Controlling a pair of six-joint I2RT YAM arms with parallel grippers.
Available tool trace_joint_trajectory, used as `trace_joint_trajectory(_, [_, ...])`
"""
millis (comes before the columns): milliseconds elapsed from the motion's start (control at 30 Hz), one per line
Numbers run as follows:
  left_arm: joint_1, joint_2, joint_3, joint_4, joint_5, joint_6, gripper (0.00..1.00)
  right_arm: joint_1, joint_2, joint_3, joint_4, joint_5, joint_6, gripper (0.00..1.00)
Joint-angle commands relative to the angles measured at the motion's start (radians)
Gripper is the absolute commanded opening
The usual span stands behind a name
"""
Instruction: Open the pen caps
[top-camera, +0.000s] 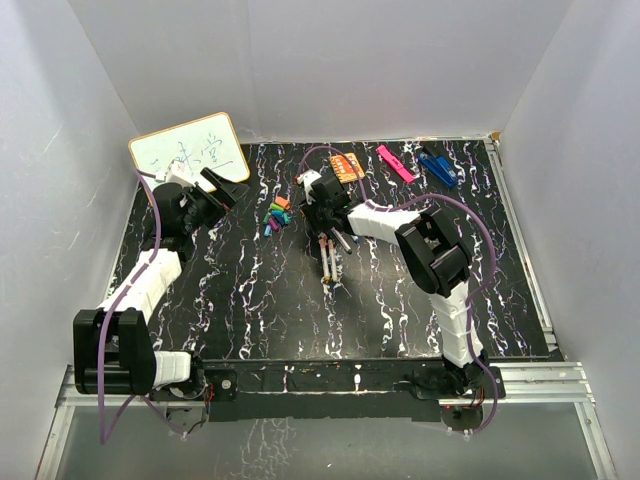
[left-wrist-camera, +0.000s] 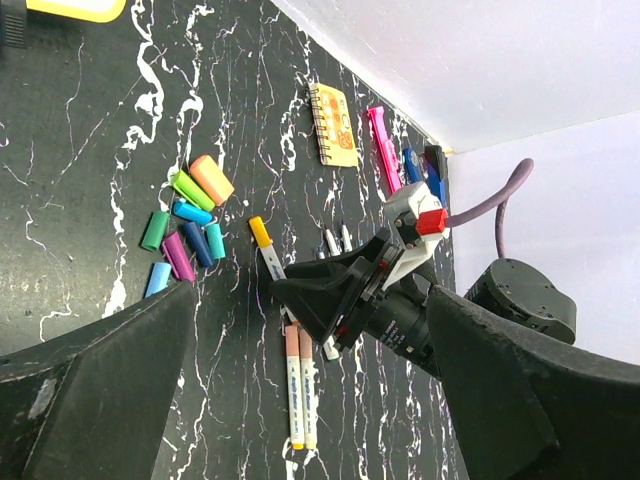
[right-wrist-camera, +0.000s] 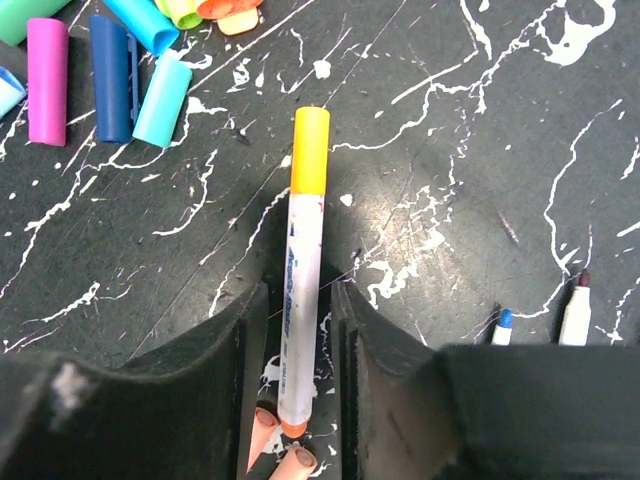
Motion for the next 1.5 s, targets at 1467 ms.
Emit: trace_joint_trajectory(1467, [-0.282,0.348,0.164,0.198,0.049,-0.112,0.98,0.094,-0.516,-0.259,0.108,0.052,0.088,0.0])
